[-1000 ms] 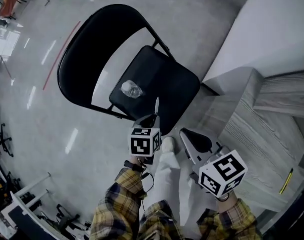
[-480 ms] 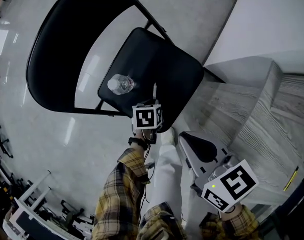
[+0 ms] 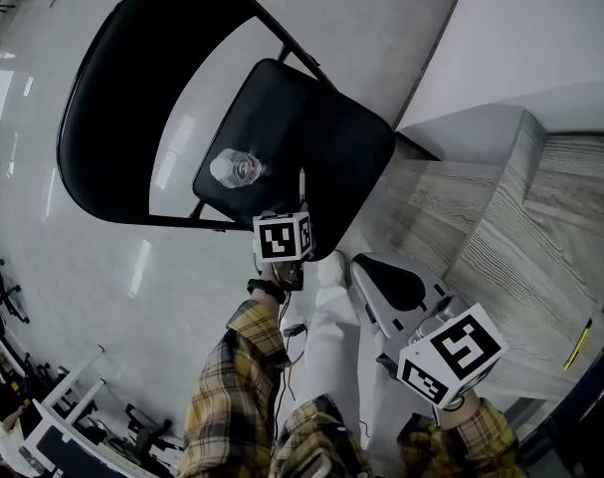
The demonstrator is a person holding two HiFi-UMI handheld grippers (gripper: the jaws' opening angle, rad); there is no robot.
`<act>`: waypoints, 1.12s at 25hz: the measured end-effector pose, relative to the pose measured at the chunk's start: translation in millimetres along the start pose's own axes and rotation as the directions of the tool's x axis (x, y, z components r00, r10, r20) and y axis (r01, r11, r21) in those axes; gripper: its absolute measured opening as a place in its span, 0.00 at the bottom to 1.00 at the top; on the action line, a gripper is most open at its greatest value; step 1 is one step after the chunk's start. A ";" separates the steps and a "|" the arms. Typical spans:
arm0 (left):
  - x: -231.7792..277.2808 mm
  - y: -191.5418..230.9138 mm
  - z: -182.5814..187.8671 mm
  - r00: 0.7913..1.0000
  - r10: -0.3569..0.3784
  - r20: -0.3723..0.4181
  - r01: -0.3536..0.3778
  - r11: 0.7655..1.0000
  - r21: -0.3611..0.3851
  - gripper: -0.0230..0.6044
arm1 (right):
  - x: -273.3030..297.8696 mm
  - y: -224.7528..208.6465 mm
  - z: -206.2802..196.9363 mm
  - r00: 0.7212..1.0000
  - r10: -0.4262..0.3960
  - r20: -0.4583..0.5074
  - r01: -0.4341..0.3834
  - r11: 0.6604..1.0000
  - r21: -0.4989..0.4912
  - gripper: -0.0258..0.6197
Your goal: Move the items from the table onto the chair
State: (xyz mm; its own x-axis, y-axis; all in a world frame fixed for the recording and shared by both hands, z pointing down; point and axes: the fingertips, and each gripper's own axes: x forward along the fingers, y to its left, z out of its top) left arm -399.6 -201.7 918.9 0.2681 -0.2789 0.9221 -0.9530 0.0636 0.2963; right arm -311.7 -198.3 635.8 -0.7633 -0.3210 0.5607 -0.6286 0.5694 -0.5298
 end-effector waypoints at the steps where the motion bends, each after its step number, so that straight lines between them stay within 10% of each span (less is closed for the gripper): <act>1: -10.4 -3.6 3.8 1.000 0.001 0.020 -0.001 1.000 -0.002 0.20 | -4.0 3.3 1.4 1.000 -0.002 0.000 0.002 1.000 0.002 0.07; 8: -119.9 -60.2 61.4 0.969 -0.041 0.243 0.022 0.997 0.079 0.05 | -50.6 31.1 33.3 0.998 -0.035 0.061 0.037 0.999 -0.030 0.07; 15: -255.2 -165.5 89.0 0.893 -0.209 0.398 0.113 0.961 0.251 0.04 | -144.0 60.7 65.1 0.974 -0.117 0.194 0.128 0.991 -0.045 0.07; 21: -343.2 -282.9 88.7 0.818 -0.368 0.442 0.158 0.883 0.442 0.04 | -256.5 44.1 74.6 0.907 -0.240 0.346 0.252 0.968 0.010 0.07; 28: -393.1 -427.8 41.0 0.784 -0.484 0.387 0.190 0.782 0.594 0.04 | -399.1 3.1 42.7 0.826 -0.370 0.425 0.378 0.923 0.069 0.07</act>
State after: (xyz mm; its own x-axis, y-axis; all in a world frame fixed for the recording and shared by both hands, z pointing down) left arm -103.2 -158.6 419.5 0.6172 -0.6208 0.4834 -0.7782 -0.5722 0.2588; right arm -15.4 -100.7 383.3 -0.4611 -0.7976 0.3889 -0.8794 0.3521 -0.3206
